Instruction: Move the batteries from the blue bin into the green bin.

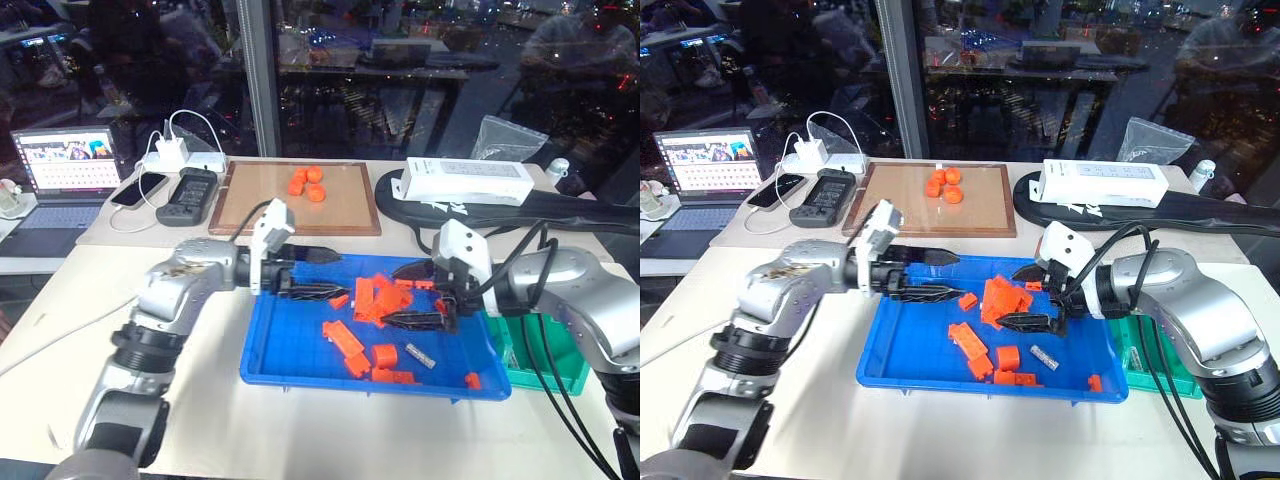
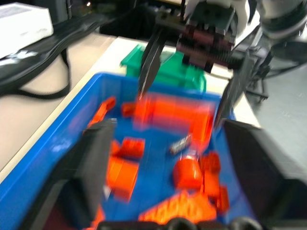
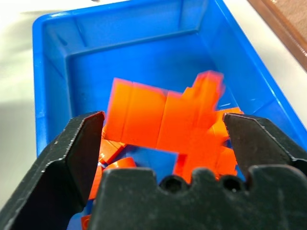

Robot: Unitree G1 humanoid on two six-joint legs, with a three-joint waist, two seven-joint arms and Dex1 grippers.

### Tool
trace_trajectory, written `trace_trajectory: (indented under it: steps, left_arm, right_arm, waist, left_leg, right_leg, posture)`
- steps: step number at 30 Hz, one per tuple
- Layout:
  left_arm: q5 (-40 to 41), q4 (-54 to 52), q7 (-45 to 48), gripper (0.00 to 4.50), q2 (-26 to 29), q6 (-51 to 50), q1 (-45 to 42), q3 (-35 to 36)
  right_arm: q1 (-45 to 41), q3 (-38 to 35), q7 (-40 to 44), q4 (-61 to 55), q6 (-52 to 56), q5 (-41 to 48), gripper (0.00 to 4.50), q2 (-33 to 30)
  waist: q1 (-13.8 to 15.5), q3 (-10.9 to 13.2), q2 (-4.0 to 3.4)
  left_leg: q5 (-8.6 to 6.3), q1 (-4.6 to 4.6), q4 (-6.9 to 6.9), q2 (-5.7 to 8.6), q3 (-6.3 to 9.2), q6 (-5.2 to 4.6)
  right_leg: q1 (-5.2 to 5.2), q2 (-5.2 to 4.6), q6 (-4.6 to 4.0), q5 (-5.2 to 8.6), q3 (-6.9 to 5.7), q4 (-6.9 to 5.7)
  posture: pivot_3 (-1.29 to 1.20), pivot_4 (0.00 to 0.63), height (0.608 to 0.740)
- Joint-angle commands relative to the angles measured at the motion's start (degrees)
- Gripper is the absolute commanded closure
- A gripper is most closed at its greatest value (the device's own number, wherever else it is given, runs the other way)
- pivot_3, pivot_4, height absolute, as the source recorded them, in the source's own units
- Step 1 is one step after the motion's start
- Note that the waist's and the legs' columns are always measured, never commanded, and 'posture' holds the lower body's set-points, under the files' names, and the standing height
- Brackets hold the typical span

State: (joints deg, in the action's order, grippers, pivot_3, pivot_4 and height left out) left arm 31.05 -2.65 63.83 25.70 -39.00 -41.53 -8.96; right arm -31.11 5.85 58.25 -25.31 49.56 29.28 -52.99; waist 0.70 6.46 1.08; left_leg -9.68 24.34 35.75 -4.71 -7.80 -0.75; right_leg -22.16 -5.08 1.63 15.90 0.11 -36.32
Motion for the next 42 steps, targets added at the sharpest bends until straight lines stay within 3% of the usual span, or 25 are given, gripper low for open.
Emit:
trace_trajectory:
  steps: [1,3,8,15,21,24,30,32,36,42]
  left_arm:
    - [-1.91,1.26,-2.51,2.56,-1.89,0.99,-2.49,-0.86]
    - [-2.80,1.50,-2.30,3.27,-2.52,2.27,-2.79,-1.69]
    - [-2.07,1.61,-2.06,3.27,-2.64,1.92,-3.12,-0.44]
    - [-2.20,0.88,1.22,3.27,2.30,2.48,-1.54,0.49]
    - [-2.38,-0.11,3.43,3.27,5.79,3.31,-0.32,0.42]
    - [-1.89,-1.38,6.97,2.58,9.86,2.64,1.18,0.42]
    - [-3.42,-3.83,13.49,0.42,17.86,4.09,3.49,-1.08]
    - [-4.28,-4.49,15.37,0.03,20.13,5.49,4.46,-1.55]
    - [-4.16,-5.86,19.48,0.03,23.98,6.64,6.33,-1.19]
    - [-5.24,-6.04,19.92,0.03,25.52,7.53,7.29,-0.84]
  right_arm:
    - [-0.83,-0.38,-1.20,-0.46,-2.74,-1.97,0.00,0.10]
    - [-0.99,0.17,-1.08,-0.58,-2.78,-2.68,0.00,-0.33]
    - [-1.12,-0.53,-0.85,-1.13,-1.54,-2.74,0.00,-1.13]
    - [1.62,0.86,2.10,-0.56,2.98,-3.96,0.00,-9.22]
    - [5.43,2.35,1.64,0.39,3.06,-5.74,0.00,-11.52]
    - [6.87,3.03,0.72,0.66,3.61,-6.60,0.00,-11.16]
    - [8.02,5.36,-0.81,1.88,4.52,-8.81,0.00,-10.85]
    - [7.97,5.87,-1.57,2.10,5.45,-9.00,0.00,-9.84]
    - [8.30,9.02,-3.52,3.46,6.87,-10.60,0.00,-7.73]
    - [8.77,11.28,-4.94,3.89,8.50,-11.44,0.00,-5.48]
  waist:
    - [-0.10,-0.01,-0.01]
    - [-0.22,-0.03,-0.05]
    - [-0.14,-0.03,-0.06]
    - [0.02,-0.03,-0.07]
    - [-0.06,-0.03,-0.07]
    - [-0.12,-0.04,-0.09]
    - [-0.21,-0.04,-0.11]
    - [-0.19,-0.04,-0.11]
    - [-0.09,-0.04,-0.11]
    - [0.00,-0.03,-0.12]
  left_leg:
    - [0.00,-0.01,-0.01,0.00,0.01,0.00]
    - [0.00,-0.02,-0.02,0.00,0.03,0.00]
    - [-0.01,-0.01,-0.03,0.00,0.02,-0.01]
    - [-0.01,-0.01,-0.03,0.00,0.05,-0.01]
    - [-0.03,-0.01,-0.04,-0.02,0.10,-0.04]
    - [-0.03,-0.01,-0.04,-0.01,0.12,-0.03]
    - [-0.04,-0.03,-0.08,-0.03,0.10,-0.04]
    - [-0.04,-0.05,-0.08,-0.03,0.09,-0.03]
    - [-0.05,-0.06,-0.06,-0.03,0.07,-0.03]
    - [-0.05,-0.03,-0.01,-0.02,0.05,-0.04]
  right_leg:
    - [0.00,0.01,0.00,0.00,0.00,-0.01]
    - [-0.02,0.02,-0.01,0.00,0.02,-0.06]
    - [-0.05,0.03,-0.02,0.01,0.03,-0.06]
    - [-0.04,-0.01,-0.02,0.01,0.01,-0.02]
    - [-0.04,-0.04,-0.04,0.01,-0.01,0.06]
    - [-0.06,-0.04,-0.03,0.01,0.01,0.06]
    - [-0.10,-0.03,-0.05,0.02,0.00,0.07]
    - [-0.12,-0.04,-0.10,0.05,-0.01,0.08]
    - [-0.19,-0.07,-0.39,0.22,-0.05,0.11]
    - [-0.17,-0.10,-0.39,0.23,-0.11,0.12]
  posture:
    - [0.00,0.150,0.693]
    - [0.00,0.150,0.693]
    - [0.00,0.150,0.693]
    - [0.00,0.150,0.693]
    - [0.00,0.150,0.693]
    - [0.00,0.150,0.693]
    - [0.00,0.150,0.693]
    - [0.00,0.150,0.693]
    - [0.00,0.150,0.693]
    - [0.00,0.150,0.693]
